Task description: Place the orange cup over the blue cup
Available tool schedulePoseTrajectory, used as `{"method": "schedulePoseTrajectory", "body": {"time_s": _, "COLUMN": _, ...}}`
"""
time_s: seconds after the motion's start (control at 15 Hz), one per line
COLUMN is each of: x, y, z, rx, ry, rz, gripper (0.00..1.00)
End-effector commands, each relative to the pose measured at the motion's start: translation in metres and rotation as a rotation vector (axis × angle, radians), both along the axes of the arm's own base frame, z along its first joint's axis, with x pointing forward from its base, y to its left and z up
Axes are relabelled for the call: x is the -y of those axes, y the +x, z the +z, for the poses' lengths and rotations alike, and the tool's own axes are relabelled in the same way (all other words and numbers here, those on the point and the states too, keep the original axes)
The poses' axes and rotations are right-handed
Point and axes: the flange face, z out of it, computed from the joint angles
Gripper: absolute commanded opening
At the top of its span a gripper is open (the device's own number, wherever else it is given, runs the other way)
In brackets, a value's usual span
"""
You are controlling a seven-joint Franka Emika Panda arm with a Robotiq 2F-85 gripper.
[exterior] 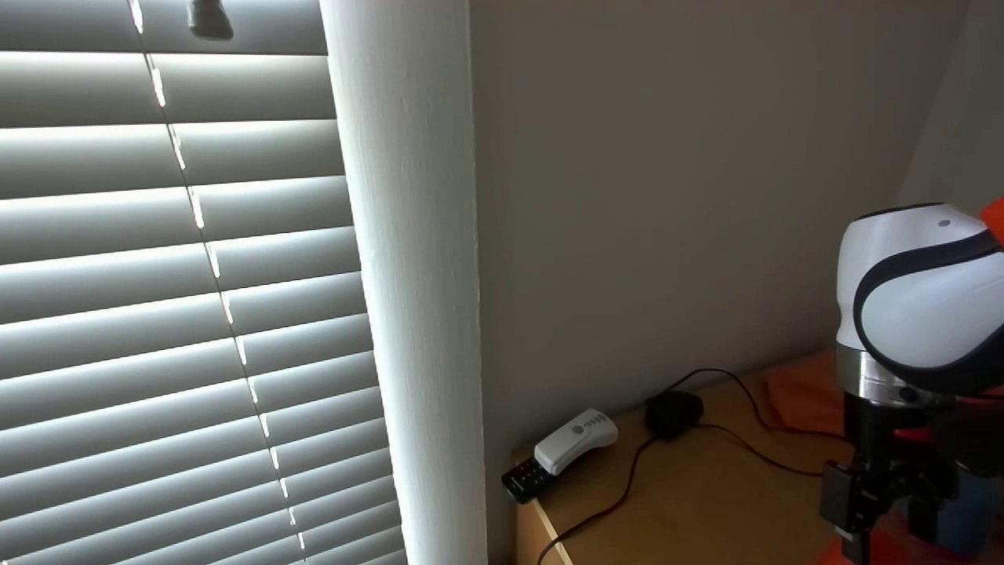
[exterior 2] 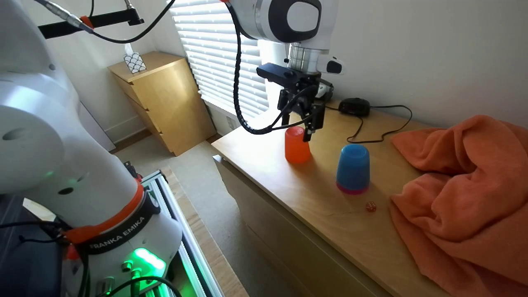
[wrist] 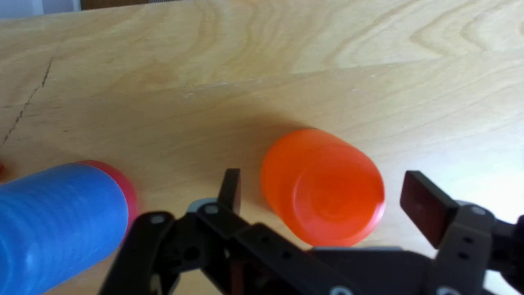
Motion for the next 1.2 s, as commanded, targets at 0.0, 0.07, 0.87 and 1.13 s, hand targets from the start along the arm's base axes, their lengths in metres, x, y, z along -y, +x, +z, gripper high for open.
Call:
{"method": "schedulePoseTrajectory", "body": {"time_s": 0.0, "x": -0.001, "y": 0.006, "z": -0.009, "rx": -0.016, "ry": 0.004, "rz": -0.014, "gripper": 0.74}}
{"method": "schedulePoseTrajectory", "body": {"time_s": 0.07, "x": -0.001, "y": 0.006, "z": -0.01, "rx": -0.021, "ry": 0.004, "rz": -0.015, "gripper": 0.68}}
{"method": "schedulePoseTrajectory", "body": {"time_s": 0.87, "x": 0.033, "y": -0.02, "z": 0.083, "rx": 0.032, "ry": -0.105, "rz": -0.159, "gripper": 0.42}}
{"method": "schedulePoseTrajectory", "body": {"time_s": 1.13, "x": 0.059, "y": -0.041, "z": 0.129, "rx": 0.072, "ry": -0.145, "rz": -0.181, "gripper": 0.42}}
